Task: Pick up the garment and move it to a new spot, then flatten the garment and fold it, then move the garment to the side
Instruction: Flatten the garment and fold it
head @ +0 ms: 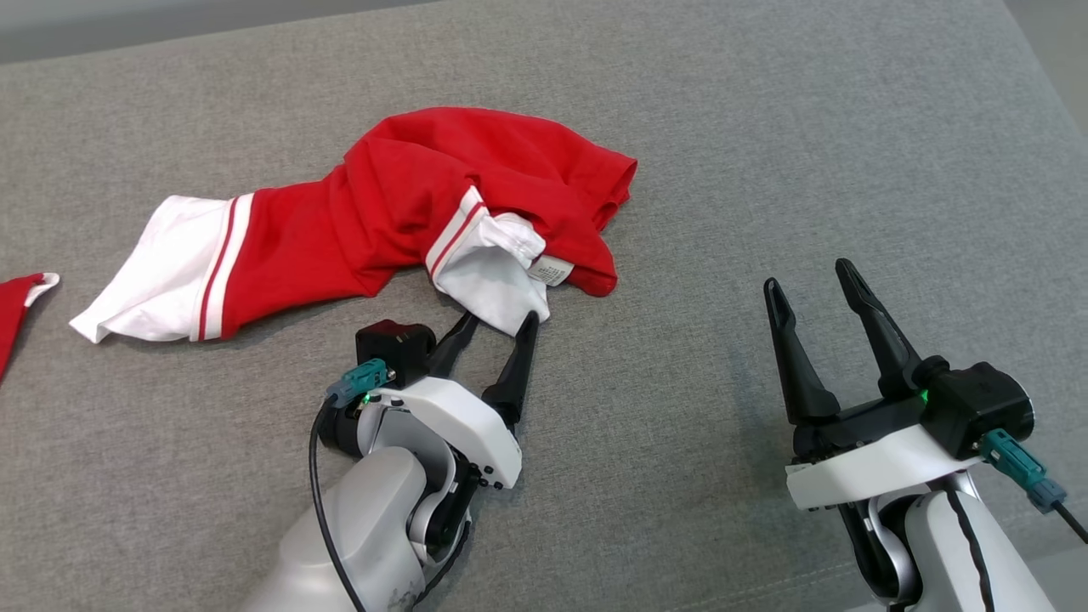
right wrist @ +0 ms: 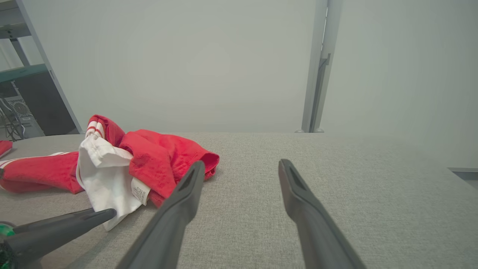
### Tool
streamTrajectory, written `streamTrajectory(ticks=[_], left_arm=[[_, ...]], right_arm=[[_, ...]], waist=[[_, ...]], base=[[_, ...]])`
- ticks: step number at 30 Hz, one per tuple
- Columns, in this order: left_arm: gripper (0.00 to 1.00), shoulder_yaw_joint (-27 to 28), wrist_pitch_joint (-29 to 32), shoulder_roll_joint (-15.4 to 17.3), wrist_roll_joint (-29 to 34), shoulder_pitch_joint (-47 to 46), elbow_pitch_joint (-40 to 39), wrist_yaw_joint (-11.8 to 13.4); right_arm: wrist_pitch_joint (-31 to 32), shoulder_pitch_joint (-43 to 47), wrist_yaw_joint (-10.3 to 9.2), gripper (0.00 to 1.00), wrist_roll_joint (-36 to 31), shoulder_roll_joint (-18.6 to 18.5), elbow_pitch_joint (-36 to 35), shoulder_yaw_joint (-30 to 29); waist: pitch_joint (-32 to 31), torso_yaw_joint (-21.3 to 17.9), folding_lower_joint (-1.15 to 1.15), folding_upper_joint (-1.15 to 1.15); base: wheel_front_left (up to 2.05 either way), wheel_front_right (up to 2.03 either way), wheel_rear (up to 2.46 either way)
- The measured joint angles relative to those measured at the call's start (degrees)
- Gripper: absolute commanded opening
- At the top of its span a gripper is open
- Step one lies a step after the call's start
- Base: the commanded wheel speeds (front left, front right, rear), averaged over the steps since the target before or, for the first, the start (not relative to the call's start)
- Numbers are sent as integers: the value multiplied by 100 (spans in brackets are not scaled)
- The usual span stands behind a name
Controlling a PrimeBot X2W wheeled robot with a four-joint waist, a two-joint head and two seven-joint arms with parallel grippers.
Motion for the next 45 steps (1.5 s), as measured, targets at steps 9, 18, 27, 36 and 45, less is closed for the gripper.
streamTrajectory(ticks=[9,18,27,36,45], left_arm=[[0,-202,-26,-9,-101,-253,292,141],[0,71,-8,-43,-105,-147,70,34],[0,1094,8,792,482,1105,-1240,536],[0,1835,8,933,835,2085,-2239,814],[0,1891,8,922,1072,2417,-2598,904]], right_arm=[[0,-40,0,100,1,-16,-15,-11],[0,-38,0,100,10,-31,-42,-88],[-2,-19,0,100,428,-49,754,255],[-7,-174,0,100,1269,-156,2215,1373],[-7,-406,0,100,1669,-342,2762,1658]], waist=[[38,-195,0,0],[-5,47,0,0],[-149,797,0,0],[-544,1572,0,0],[-906,2076,0,0]], base=[[0,0,0],[0,0,0],[0,0,0],[0,0,0],[0,0,0]])
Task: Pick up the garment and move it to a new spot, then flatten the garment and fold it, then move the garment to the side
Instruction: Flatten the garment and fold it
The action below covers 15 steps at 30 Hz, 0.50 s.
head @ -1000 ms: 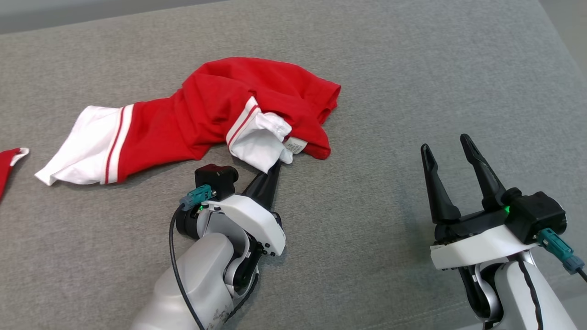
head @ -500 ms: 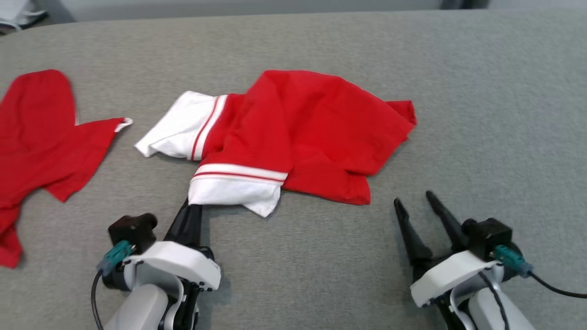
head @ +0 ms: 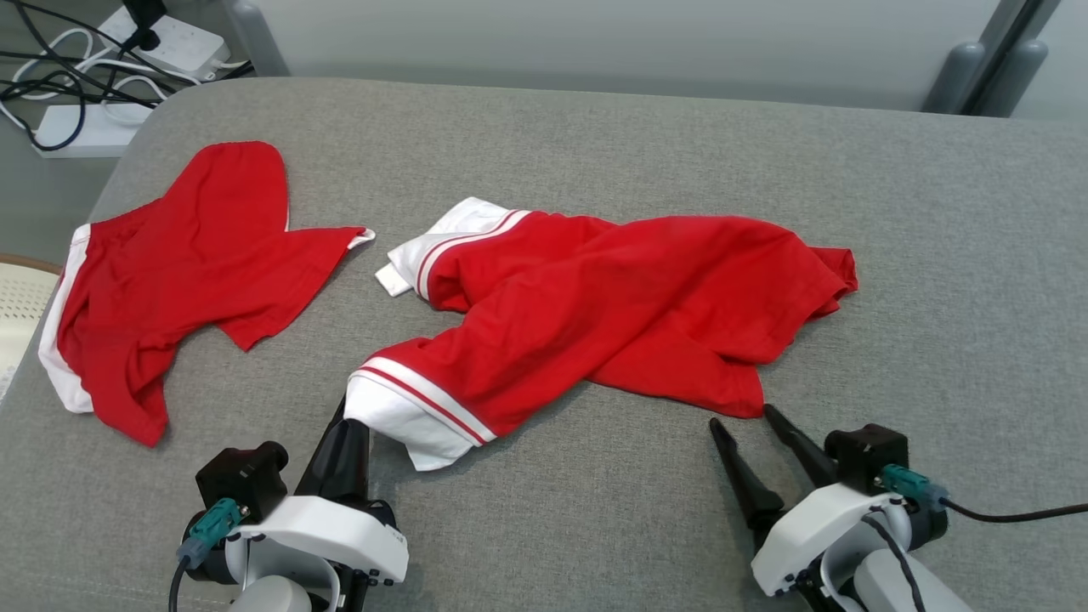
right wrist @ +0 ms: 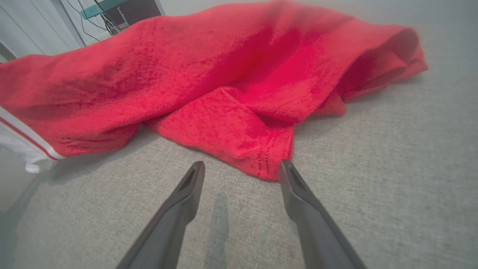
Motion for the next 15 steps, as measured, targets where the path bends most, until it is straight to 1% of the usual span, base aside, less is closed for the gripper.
streamTrajectory(ticks=[5,11,12,13,14,15], left_arm=[[0,-23,0,-2,14,27,-96,26],[0,-68,0,-7,49,24,-179,44],[0,-81,1,-7,49,23,-194,43],[0,-97,2,-7,52,21,-203,43],[0,-114,3,-7,57,19,-212,43],[0,-129,4,-8,57,17,-229,42]], right_arm=[[0,-36,0,100,-296,15,107,-370],[0,-96,0,100,-404,127,413,-544],[0,-122,0,97,-392,151,472,-542],[0,-164,0,82,-392,165,517,-538],[0,-229,0,62,-385,174,577,-534],[0,-301,0,45,-365,176,638,-530]], waist=[[5,84,0,0],[78,143,0,0],[95,158,0,0],[112,176,0,0],[129,196,0,0],[148,214,0,0]], base=[[0,0,0],[0,0,0],[0,0,0],[0,0,0],[0,0,0],[0,0,0]])
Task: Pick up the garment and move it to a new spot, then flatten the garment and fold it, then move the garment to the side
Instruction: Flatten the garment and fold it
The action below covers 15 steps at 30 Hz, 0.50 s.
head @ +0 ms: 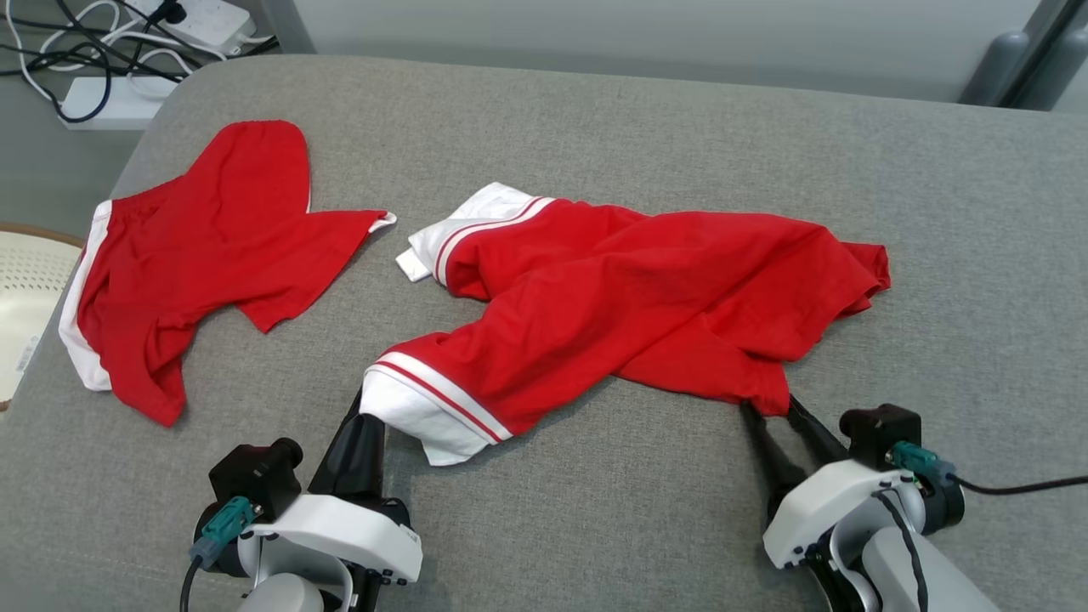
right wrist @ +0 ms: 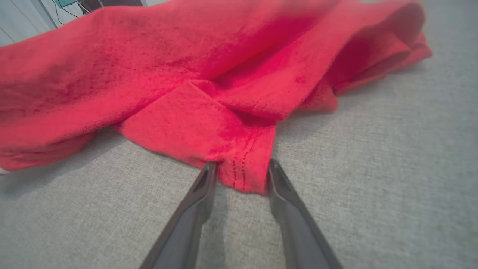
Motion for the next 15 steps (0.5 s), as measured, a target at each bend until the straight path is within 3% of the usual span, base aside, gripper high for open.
streamTrajectory(ticks=[1,3,10,15], left_arm=[[0,-11,1,-1,0,-5,-13,0],[0,-22,23,-7,0,-14,-32,0],[0,154,40,-9,-2,-24,-121,0],[0,516,38,-25,-26,-25,-280,-54]], right_arm=[[0,-62,0,36,14,0,49,-5],[0,-174,0,0,15,3,212,-14],[-24,-322,8,0,-122,33,163,-347],[-24,-311,8,0,-407,-79,-756,-899]], waist=[[19,18,0,0],[59,55,0,0],[164,9,0,0],[174,-177,0,0]], base=[[0,0,0],[0,0,0],[0,0,0],[0,0,0]])
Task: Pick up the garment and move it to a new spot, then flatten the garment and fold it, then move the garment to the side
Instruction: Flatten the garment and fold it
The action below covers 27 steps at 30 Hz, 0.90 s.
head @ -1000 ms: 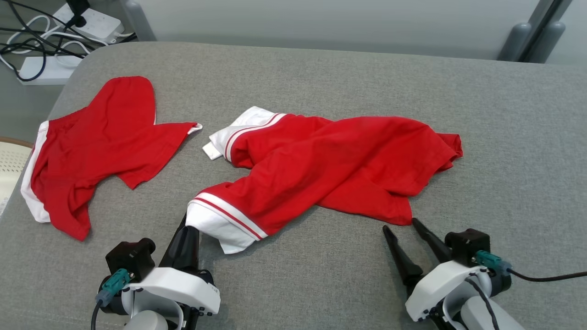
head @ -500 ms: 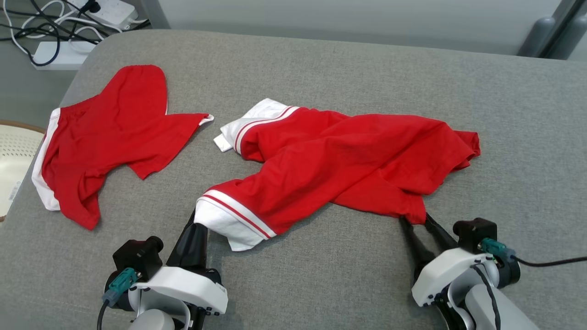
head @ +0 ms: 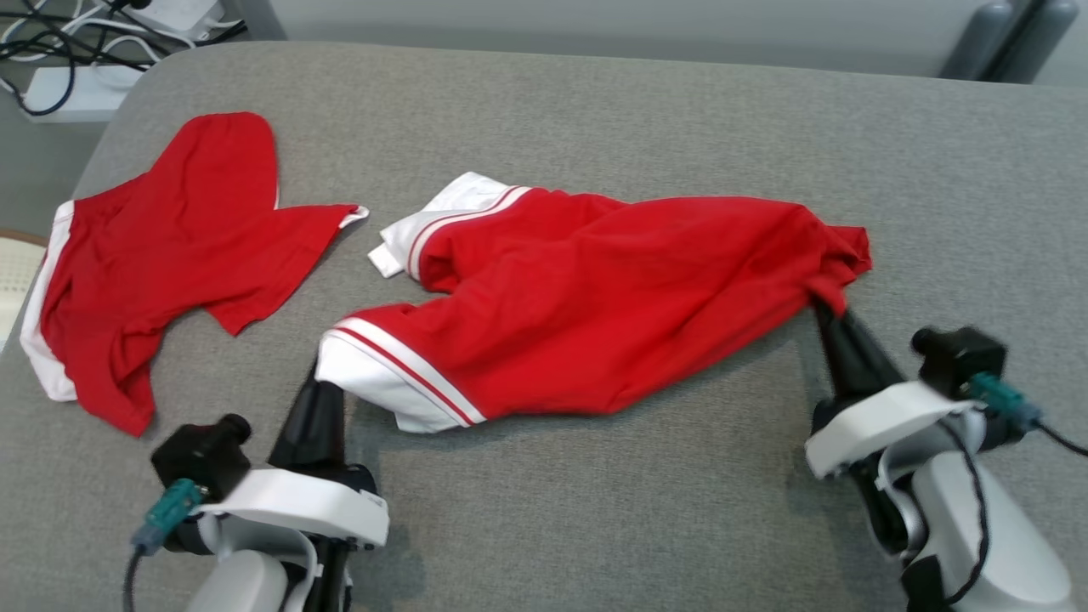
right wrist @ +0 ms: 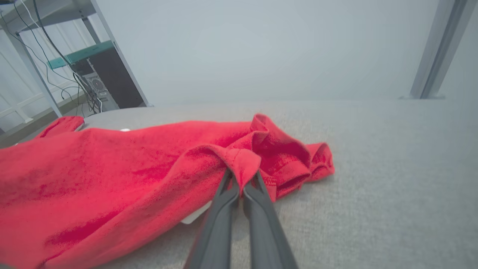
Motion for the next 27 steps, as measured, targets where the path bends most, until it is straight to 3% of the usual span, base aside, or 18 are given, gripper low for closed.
streamTrajectory(ticks=[6,11,16,21,25,27], left_arm=[[0,557,-3,41,31,-4,-413,-203],[0,784,-19,142,163,7,-812,-380],[0,762,189,350,99,29,-1257,-637],[0,792,813,917,-176,-47,-2167,-1065],[0,1210,1042,1069,-662,-377,-2941,-1072],[0,1491,1225,1155,-912,-767,-3321,-1007]], right_arm=[[-1,187,0,0,-469,-119,-1678,-676],[-2,309,0,0,-684,-163,-2672,-1022],[-2,331,0,0,-687,-296,-3194,-1094],[-2,253,0,0,-590,-580,-3561,-993],[-2,30,0,0,-240,-812,-3817,-928],[-3,-177,0,0,-123,-1166,-3897,-737]], waist=[[-62,-295,0,0],[-144,-547,0,0],[-276,-739,0,0],[-459,-866,0,0],[-581,-945,0,0],[-673,-998,0,0]], base=[[0,0,0],[0,0,0],[0,0,0],[0,0,0],[0,0,0],[0,0,0]])
